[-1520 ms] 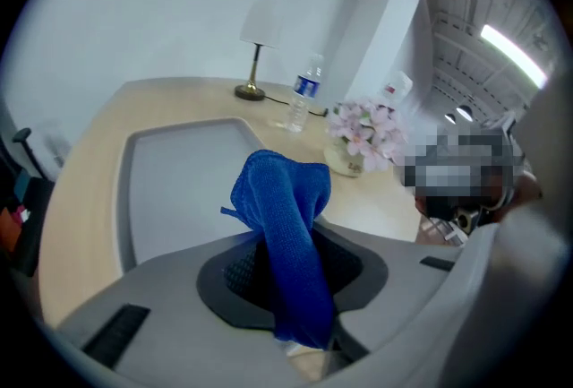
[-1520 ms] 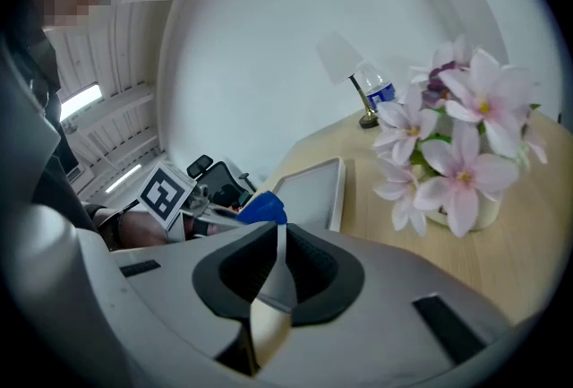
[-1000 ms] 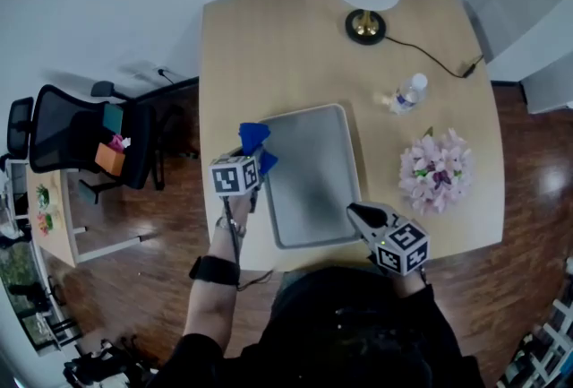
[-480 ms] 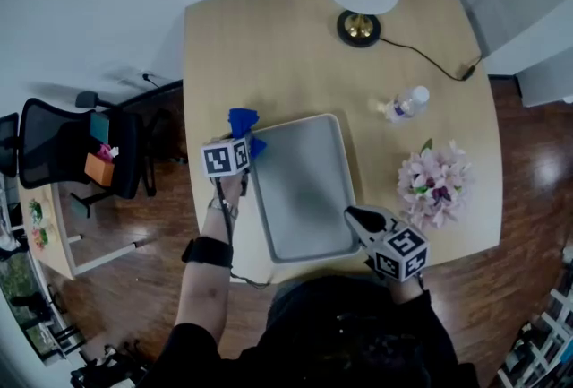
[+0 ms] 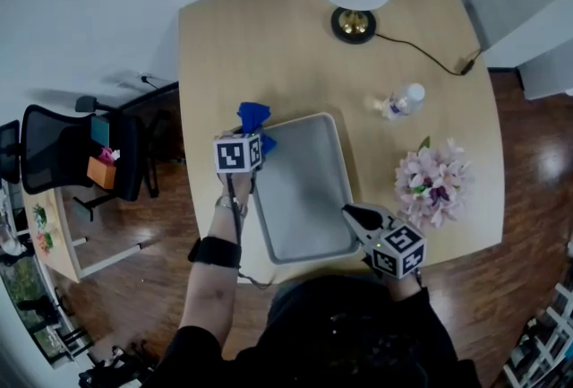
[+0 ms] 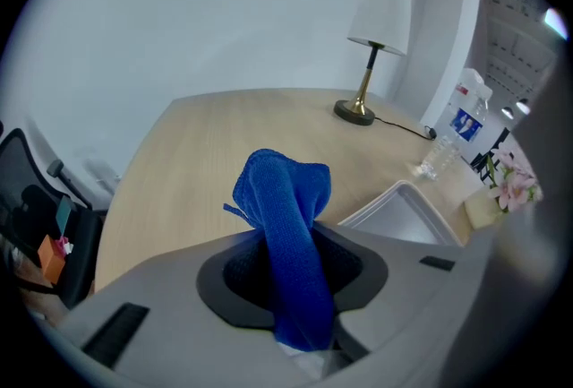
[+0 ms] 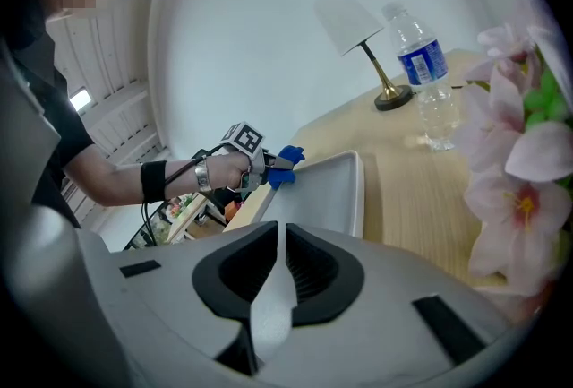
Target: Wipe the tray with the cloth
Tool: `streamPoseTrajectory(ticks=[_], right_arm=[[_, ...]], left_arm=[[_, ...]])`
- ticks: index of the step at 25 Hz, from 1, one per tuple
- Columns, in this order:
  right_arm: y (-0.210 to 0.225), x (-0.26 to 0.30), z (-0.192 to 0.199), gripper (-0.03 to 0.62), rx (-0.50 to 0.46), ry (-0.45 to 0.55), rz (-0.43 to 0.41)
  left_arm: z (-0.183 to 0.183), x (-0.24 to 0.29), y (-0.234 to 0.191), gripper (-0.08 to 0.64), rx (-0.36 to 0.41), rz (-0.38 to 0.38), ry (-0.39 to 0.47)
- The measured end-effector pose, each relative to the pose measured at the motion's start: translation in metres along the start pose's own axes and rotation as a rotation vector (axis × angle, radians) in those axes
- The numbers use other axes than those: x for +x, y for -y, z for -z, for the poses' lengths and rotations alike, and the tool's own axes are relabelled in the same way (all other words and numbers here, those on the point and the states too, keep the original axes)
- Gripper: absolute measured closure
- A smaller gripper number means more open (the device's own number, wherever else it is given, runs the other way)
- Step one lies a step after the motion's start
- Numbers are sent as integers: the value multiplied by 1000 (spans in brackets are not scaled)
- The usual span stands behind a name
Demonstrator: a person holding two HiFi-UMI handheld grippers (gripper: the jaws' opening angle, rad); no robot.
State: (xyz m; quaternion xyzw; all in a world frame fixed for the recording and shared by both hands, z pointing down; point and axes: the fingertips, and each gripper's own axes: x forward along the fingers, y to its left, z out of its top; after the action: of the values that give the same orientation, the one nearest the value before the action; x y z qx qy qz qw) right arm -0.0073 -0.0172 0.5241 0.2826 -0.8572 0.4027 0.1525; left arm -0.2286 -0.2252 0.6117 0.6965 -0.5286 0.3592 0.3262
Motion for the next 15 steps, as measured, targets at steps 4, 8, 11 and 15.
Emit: streamPoseTrajectory(ticks=[4, 8, 11, 15], right_arm=[[4, -7, -3, 557, 13, 20, 9], [8, -15, -4, 557, 21, 34, 23], [9, -20, -1, 557, 28, 35, 27], [9, -26, 2, 558, 40, 39, 28]], left_arm=[[-15, 14, 43, 446, 11, 58, 1], [-32, 26, 89, 445, 47, 120, -1], [-42, 34, 118, 445, 78, 156, -7], [-53, 41, 148, 446, 92, 187, -7]])
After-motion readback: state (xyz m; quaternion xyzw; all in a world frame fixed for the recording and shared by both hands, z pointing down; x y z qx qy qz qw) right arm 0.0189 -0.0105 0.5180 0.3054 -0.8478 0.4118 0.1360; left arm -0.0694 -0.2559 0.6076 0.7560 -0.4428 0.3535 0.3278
